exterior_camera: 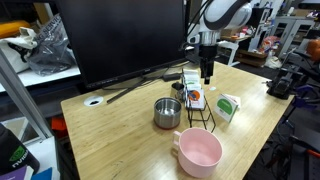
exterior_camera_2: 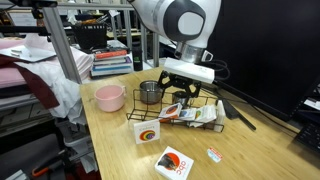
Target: Remove the white and orange book from the rack and put it on the table
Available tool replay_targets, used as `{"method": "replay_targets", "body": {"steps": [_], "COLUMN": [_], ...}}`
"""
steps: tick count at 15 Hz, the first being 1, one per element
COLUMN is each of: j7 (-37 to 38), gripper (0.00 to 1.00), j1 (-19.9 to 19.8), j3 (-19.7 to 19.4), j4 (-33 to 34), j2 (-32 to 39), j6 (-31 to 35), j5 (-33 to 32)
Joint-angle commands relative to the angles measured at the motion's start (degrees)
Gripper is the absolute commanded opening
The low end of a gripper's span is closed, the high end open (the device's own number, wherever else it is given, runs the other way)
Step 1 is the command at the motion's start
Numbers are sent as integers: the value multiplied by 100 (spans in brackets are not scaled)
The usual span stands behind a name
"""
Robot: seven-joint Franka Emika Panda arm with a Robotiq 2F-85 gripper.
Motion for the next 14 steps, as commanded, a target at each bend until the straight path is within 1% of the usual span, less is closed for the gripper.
{"method": "replay_targets", "body": {"steps": [1,3,7,14], "j7": [-289,-392,-533,-728], "gripper": [100,100,100,100], "j1": [-296,-375,-470,-576], "j3": [283,372,458,583], "j4": [641,893,1304,1732], "j2": [477,688,1047,1484], "j6": [-577,-806,-1063,-1154], "j5": [74,91,73,77]}}
